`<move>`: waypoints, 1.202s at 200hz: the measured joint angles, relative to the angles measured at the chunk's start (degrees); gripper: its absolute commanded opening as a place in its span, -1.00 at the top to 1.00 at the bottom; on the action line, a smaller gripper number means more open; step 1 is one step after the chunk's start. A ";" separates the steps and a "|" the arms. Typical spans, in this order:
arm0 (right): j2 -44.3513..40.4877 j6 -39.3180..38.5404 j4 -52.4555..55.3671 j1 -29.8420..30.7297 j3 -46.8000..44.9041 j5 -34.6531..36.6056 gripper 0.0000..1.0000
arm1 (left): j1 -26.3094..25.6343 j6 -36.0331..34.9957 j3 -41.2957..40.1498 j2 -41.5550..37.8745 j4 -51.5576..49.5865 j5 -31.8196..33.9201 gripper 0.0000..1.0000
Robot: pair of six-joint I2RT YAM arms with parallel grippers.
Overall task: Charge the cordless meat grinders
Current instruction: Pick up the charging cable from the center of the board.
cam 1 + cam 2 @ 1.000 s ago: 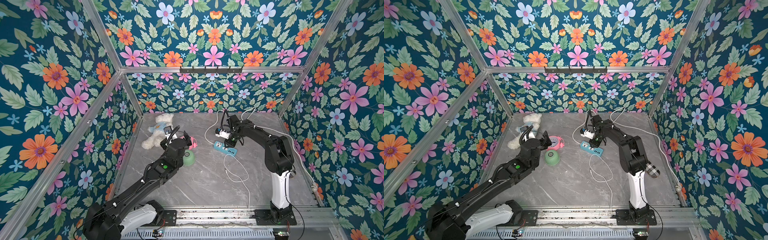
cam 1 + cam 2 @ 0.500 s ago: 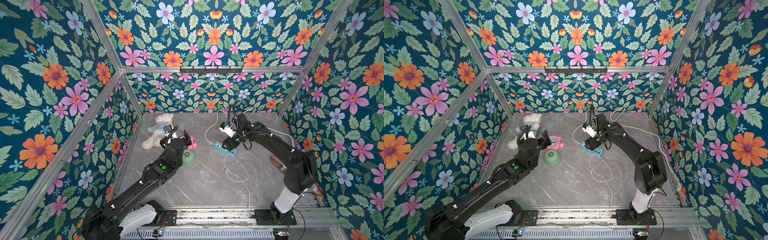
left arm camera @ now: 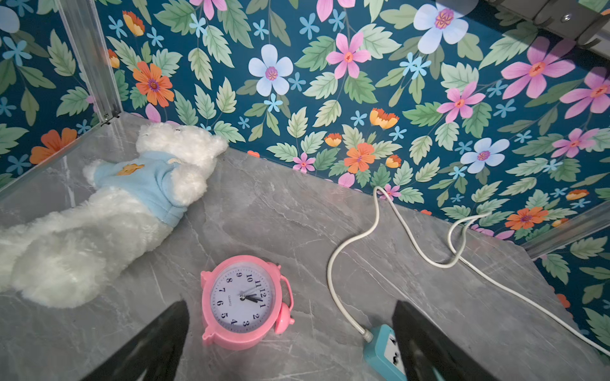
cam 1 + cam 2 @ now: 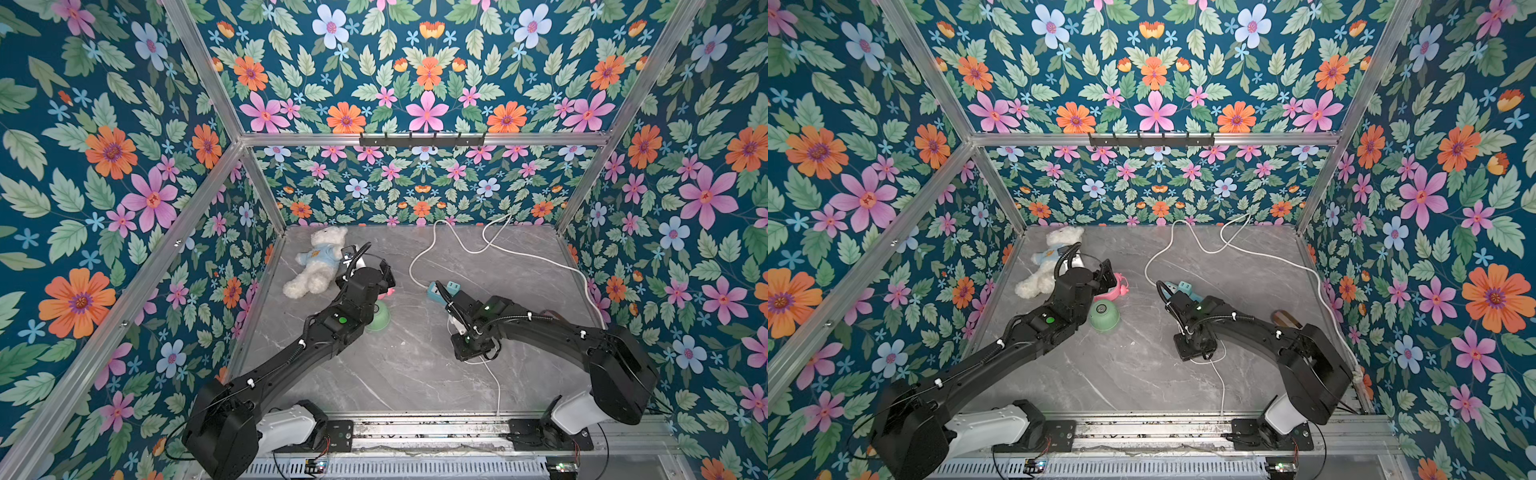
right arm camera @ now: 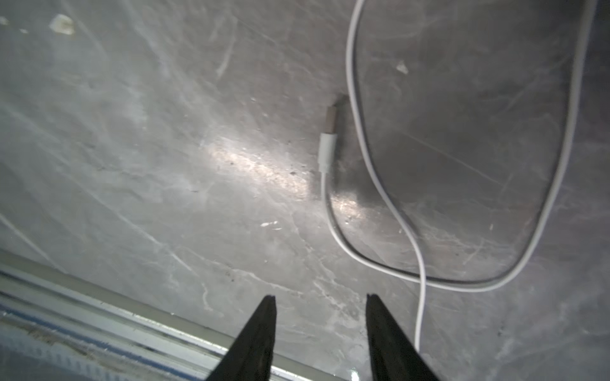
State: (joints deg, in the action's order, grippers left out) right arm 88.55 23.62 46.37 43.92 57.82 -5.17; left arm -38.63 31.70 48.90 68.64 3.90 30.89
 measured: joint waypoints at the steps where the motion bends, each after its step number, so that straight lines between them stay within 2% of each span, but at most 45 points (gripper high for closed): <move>1: 0.09 0.00 -0.17 0.00 -0.07 0.02 0.07 | 0.00 0.00 0.02 -0.02 0.02 -0.07 -0.98; 27: 1.84 -0.07 -3.23 0.17 -0.24 0.39 0.15 | 0.15 0.02 0.04 -0.66 -0.02 -0.68 -0.99; 81: 7.85 -1.77 -9.09 0.15 -0.76 2.23 0.47 | 0.33 1.09 -0.02 -1.16 -0.46 -0.76 -0.98; 110: 8.13 -1.99 -11.13 0.11 -2.69 2.58 0.57 | 0.33 1.29 0.00 -1.36 -0.92 -0.74 -0.98; 147: 8.04 -2.93 -11.43 0.04 -3.23 4.17 1.00 | 0.33 1.14 0.96 -1.11 -1.07 -0.98 -0.98; 166: 6.12 -3.89 -12.35 0.15 -3.87 3.65 1.00 | 0.33 0.57 1.81 -1.07 -1.01 -1.40 -0.98; 183: 0.96 -5.77 -12.74 -0.07 -3.39 2.80 1.00 | 0.39 -2.12 1.68 -1.57 -0.39 -3.26 -0.98; 195: -2.73 -7.80 -13.51 -1.18 -2.54 0.02 1.00 | 0.74 -6.05 1.14 -2.45 1.16 -7.13 -0.98; 209: -6.91 -10.40 -13.29 -3.93 -1.66 -3.89 1.00 | 1.44 -12.81 1.07 -3.52 3.23 -15.43 -0.98; 240: -17.14 -18.91 -12.26 -9.20 -0.50 -12.76 1.00 | 3.45 -27.82 3.52 -4.90 3.61 -42.16 -0.98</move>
State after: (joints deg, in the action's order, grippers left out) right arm 71.42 4.71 34.11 34.72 57.32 -17.93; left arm -35.18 3.88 52.42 63.75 7.51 -11.27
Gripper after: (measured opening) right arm 0.062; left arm 0.991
